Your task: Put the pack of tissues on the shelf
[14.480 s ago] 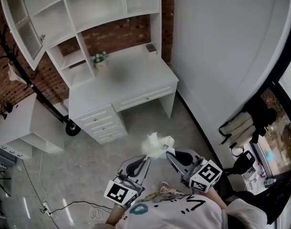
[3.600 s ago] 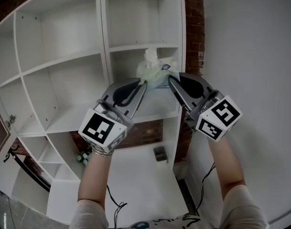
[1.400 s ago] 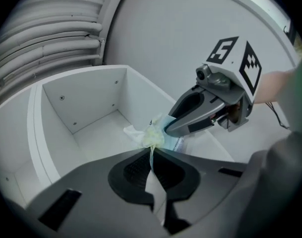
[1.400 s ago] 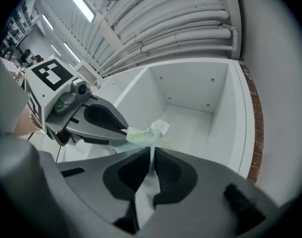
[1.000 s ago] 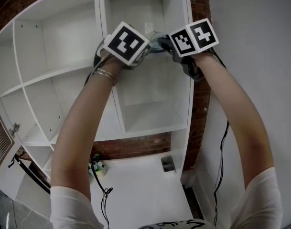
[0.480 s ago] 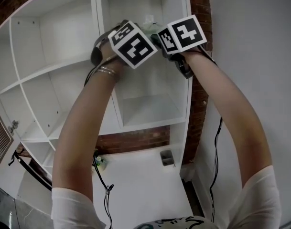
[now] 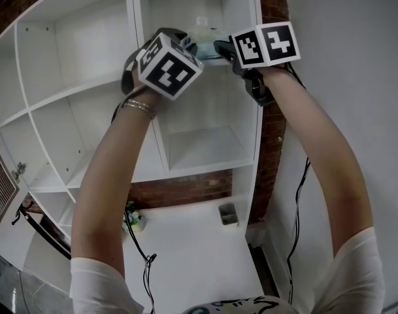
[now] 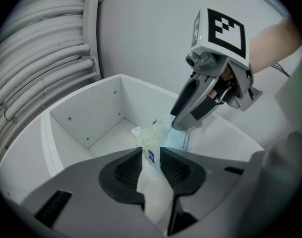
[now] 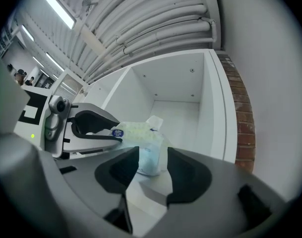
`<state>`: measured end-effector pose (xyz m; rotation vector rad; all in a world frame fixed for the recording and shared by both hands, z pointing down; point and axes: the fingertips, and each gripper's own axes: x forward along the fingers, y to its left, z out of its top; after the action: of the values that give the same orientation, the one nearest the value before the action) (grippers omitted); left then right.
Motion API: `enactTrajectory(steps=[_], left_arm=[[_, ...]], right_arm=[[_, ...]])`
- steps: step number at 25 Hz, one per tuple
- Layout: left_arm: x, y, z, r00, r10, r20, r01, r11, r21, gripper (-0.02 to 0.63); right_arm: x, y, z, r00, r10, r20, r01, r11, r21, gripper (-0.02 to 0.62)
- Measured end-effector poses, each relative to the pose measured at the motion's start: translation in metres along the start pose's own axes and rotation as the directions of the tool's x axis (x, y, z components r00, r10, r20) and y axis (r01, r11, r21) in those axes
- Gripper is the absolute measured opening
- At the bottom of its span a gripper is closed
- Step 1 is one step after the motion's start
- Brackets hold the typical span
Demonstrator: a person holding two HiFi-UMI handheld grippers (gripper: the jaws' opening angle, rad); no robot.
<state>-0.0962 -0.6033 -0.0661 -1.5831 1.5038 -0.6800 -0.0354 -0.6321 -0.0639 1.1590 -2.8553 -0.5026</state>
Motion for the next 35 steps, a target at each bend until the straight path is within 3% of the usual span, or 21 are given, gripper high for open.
enactTrajectory(steps=[6, 10, 19, 24, 27, 32, 35], left_arm=[[-0.006, 0.008, -0.004, 1.0, 0.004, 0.0, -0.004, 0.999, -0.054, 0.12], [-0.009, 0.013, -0.003, 0.999, 0.033, 0.016, -0.032, 0.999, -0.044, 0.187], [-0.029, 0.014, -0.012, 0.997, 0.061, 0.05, -0.057, 0.995, -0.087, 0.187], [-0.043, 0.016, -0.017, 0.994, 0.084, 0.067, -0.077, 0.991, -0.107, 0.186], [-0.054, 0.012, -0.018, 0.993, 0.08, 0.089, -0.068, 0.989, -0.13, 0.182], [-0.066, -0.002, -0.017, 0.989, 0.034, 0.147, 0.004, 0.967, -0.255, 0.159], [-0.075, -0.005, -0.015, 0.983, 0.037, 0.18, 0.015, 0.96, -0.279, 0.099]], right_arm=[[0.001, 0.003, -0.004, 0.999, -0.023, -0.033, 0.022, 0.999, -0.032, 0.167], [0.001, 0.005, -0.004, 0.999, -0.016, -0.031, 0.015, 1.0, -0.024, 0.167], [-0.006, 0.015, -0.005, 1.0, 0.018, 0.014, -0.018, 1.0, 0.005, 0.167], [-0.016, 0.017, -0.001, 0.999, -0.002, 0.054, 0.002, 1.0, 0.015, 0.167], [-0.026, 0.022, -0.001, 0.997, 0.007, 0.077, -0.009, 1.0, 0.026, 0.166], [-0.035, 0.043, -0.009, 0.993, 0.036, 0.11, -0.04, 0.998, 0.041, 0.107], [-0.041, 0.061, -0.011, 0.99, 0.074, 0.12, -0.079, 0.996, 0.039, 0.097]])
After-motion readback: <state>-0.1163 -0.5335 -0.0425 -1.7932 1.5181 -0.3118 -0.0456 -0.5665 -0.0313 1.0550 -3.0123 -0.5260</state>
